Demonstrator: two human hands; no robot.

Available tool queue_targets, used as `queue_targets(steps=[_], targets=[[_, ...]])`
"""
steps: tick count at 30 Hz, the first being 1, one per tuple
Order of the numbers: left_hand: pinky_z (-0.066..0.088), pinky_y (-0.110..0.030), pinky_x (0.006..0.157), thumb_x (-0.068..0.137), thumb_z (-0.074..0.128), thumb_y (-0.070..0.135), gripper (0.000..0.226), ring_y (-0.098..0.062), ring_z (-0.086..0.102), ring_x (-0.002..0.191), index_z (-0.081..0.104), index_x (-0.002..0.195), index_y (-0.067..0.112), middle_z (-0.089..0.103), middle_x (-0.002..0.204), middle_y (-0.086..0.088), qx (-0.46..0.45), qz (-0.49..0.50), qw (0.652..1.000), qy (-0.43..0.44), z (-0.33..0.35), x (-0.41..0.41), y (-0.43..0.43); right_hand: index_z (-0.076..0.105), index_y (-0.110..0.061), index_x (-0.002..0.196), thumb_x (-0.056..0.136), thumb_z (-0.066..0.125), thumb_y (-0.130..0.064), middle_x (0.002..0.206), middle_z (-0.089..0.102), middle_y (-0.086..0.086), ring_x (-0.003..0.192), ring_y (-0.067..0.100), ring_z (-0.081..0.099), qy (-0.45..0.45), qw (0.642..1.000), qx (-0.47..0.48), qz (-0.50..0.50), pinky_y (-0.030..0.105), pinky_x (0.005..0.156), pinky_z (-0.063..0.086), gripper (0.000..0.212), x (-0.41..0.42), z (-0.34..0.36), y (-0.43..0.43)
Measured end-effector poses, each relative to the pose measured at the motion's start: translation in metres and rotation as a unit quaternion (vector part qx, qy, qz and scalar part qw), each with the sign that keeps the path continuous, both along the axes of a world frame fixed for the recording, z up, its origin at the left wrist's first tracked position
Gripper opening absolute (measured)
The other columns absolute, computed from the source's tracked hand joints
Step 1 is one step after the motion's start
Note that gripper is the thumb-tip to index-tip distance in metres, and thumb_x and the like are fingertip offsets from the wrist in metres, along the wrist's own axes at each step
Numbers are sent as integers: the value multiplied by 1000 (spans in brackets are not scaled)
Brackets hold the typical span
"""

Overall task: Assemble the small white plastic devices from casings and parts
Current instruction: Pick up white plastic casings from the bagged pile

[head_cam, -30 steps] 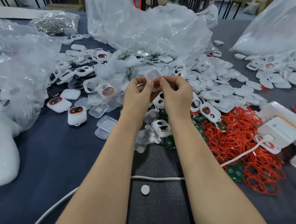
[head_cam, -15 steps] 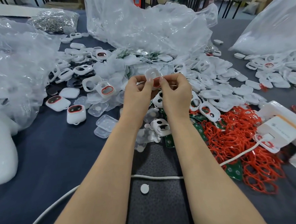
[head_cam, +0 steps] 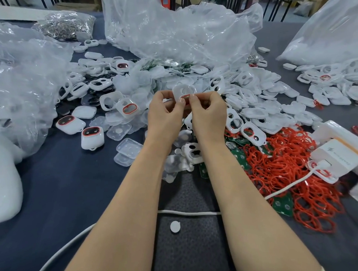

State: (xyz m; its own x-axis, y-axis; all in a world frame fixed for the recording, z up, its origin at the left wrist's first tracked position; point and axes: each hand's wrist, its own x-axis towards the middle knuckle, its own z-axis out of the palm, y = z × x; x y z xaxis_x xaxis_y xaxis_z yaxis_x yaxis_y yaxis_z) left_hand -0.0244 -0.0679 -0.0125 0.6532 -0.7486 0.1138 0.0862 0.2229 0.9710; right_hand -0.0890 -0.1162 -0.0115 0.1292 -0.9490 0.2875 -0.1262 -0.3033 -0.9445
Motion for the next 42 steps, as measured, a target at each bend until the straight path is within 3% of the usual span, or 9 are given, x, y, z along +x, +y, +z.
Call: queue_targets(steps=[5,10,13,17,22,26,33,37,42], targets=[[56,-19,73,98,50,5,15,-6,70,70,51,94,20,70,76,2,-6,-12,1000,24,1,-2,1,60,-10,90,93,58,-17,77,59,-10,70,0,55,16,1000,-4,-17,9,64,42,8,-2,-1,-1],[56,-21,74,98,49,4,17,-7,69,71,50,91,20,69,79,-2,10,15,1000,20,-1,-1,-1,58,-3,99,95,54,-13,101,61,10,90,19,56,64,995,-68,-27,24,79,43,12,1,-1,1],[56,-25,80,98,51,7,16,-9,68,76,50,90,21,69,83,-2,16,41,999,12,-1,1,-1,58,-4,96,95,54,-12,93,61,6,85,17,55,70,993,-89,-34,22,75,43,9,-1,1,1],[55,-18,70,97,51,6,15,-3,69,68,51,91,20,70,73,6,5,20,1000,17,2,-2,1,59,-11,89,93,58,-14,77,56,-12,71,1,53,32,999,-18,-18,9,66,42,5,-2,2,-1],[55,-18,70,98,50,5,14,-5,70,69,51,92,18,69,79,-2,-3,1,1000,30,4,-5,2,62,-10,90,92,59,-15,78,59,-9,72,2,55,15,1000,7,-17,17,71,46,7,-2,3,-2],[57,-26,81,96,56,12,7,-11,70,79,51,98,16,71,89,-7,16,0,1000,5,3,-4,1,59,-13,87,92,59,-16,76,56,-11,74,7,54,9,1000,14,-20,19,71,46,6,-2,4,-2],[57,-26,80,95,58,11,10,-8,70,76,50,96,17,72,88,-6,28,0,999,-27,0,-4,0,56,-11,87,93,57,-16,74,52,-12,74,7,51,17,999,13,-26,13,64,40,7,0,2,-1],[57,-22,71,95,56,8,14,-3,69,69,49,91,20,71,82,-1,30,4,999,-40,2,-5,1,57,-8,90,94,56,-16,75,50,-11,76,10,51,22,999,8,-35,14,65,37,9,3,0,1],[57,-34,78,95,55,10,17,-15,69,78,49,89,24,70,90,-11,43,28,997,-59,3,-6,2,54,-11,86,93,56,-14,76,54,-7,71,8,52,-6,999,14,-37,10,62,38,8,6,0,6]])
